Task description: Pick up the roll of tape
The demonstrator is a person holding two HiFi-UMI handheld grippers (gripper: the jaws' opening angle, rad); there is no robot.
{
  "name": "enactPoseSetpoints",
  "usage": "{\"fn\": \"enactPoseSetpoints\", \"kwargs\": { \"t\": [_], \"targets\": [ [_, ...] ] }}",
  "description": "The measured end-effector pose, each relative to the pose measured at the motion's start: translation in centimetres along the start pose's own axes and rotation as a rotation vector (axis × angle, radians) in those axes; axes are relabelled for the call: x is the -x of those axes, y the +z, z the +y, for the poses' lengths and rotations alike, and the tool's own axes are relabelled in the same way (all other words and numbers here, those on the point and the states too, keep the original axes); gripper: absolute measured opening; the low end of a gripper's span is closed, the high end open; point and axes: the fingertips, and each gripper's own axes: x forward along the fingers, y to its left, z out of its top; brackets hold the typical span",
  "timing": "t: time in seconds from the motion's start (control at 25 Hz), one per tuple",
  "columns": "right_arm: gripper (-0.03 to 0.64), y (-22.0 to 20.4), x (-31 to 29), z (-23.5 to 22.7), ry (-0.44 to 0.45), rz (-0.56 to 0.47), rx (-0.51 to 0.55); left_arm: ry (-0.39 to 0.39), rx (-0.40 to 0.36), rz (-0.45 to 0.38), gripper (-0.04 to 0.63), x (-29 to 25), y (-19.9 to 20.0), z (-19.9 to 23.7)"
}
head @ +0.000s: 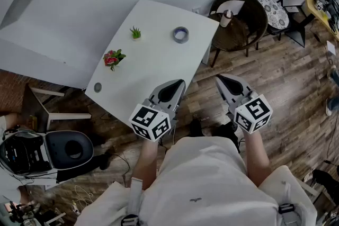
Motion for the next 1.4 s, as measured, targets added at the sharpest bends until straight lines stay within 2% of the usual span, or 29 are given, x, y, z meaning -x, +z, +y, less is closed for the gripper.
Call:
{"fn": "enactPoseSetpoints", "kwargs": {
  "t": [0.28,0.76,1.08,1.4],
  "targets": [
    [0.005,-1.0,-1.1,1.7,0.021,0.007,0.04,0.006,-0.001,-0.005,0.018,1.1,-0.6,0.5],
    [0.008,-2.5,-1.4,1.8,0.026,0.013,-0.025,0.02,0.021,0.026,0.02,1.4,-2.3,0.8],
    [0.008,-2.3,-3.0,-0.8,0.082,0.038,-0.023,0.056,0.024,0.043,0.02,-1.5,-2.1,1.6],
    [0.008,0.4,-5.2,-5.5,0.16,0.025,-0.005,0.1,0.029,0.006,0.02,-6.1,0.7,2.5]
  ]
}}
